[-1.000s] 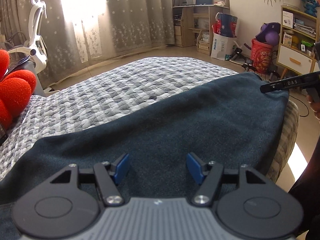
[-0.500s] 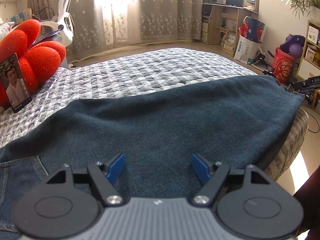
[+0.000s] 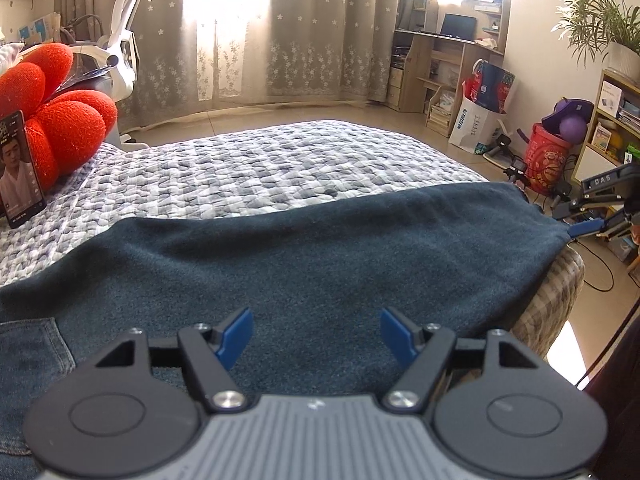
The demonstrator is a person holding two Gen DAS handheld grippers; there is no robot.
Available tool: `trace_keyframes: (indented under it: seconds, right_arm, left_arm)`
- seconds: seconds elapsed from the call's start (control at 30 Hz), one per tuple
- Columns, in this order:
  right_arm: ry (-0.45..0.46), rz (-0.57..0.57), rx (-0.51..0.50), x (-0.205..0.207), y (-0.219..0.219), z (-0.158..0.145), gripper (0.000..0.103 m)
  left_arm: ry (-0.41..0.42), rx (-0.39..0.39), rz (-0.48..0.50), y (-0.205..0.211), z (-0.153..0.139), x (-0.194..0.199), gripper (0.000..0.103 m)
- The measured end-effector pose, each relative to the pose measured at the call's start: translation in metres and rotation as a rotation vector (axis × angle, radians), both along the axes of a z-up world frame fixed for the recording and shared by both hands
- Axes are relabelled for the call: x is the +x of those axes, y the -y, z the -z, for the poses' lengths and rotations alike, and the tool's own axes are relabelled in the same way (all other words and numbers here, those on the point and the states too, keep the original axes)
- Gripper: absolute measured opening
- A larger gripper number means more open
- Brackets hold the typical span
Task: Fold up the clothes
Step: 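Open both grippers and smooth the folded jeans leg along the bed edge, then grasp the jeans leg cuffs with the right gripper and lift them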
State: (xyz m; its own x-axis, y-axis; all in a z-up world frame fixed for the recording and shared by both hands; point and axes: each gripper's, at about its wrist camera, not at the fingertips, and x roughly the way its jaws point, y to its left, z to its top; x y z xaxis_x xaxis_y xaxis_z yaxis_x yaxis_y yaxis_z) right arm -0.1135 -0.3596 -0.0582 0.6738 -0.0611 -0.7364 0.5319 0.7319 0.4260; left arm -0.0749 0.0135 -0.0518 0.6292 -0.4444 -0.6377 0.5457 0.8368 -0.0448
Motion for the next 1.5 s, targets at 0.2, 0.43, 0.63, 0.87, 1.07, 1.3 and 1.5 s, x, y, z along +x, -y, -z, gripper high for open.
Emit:
trace_keyframes:
  seconds: [0.2,0.43,0.63,0.87,1.07,1.3,1.5]
  right_arm:
    - [0.013,0.086,0.012,-0.01,-0.002,0.007,0.052]
    - [0.034,0.132,0.053,-0.014,0.002,0.013,0.052]
    - [0.033,0.16,0.04,-0.001,0.0,0.015,0.047]
    - [0.104,0.134,-0.049,-0.004,-0.008,0.002,0.015]
    - [0.247,0.003,-0.27,-0.006,-0.042,-0.03,0.015]
    - [0.389,-0.226,-0.449,-0.005,-0.087,-0.055,0.015]
    - [0.45,-0.472,-0.559,0.002,-0.13,-0.064,0.015]
  left_arm:
    - [-0.034,0.006,-0.045,-0.006,0.003,0.006,0.072]
    - [-0.071,-0.033,-0.1,-0.02,0.003,0.009,0.072]
    - [-0.103,-0.025,-0.062,-0.015,0.007,0.01,0.072]
    - [-0.116,0.012,-0.029,-0.013,0.01,0.004,0.072]
    - [-0.154,-0.026,-0.017,-0.02,0.008,0.006,0.072]
    - [-0.197,-0.167,-0.073,-0.041,0.001,0.015,0.071]
    - [-0.227,-0.344,-0.129,-0.06,-0.005,0.026,0.07]
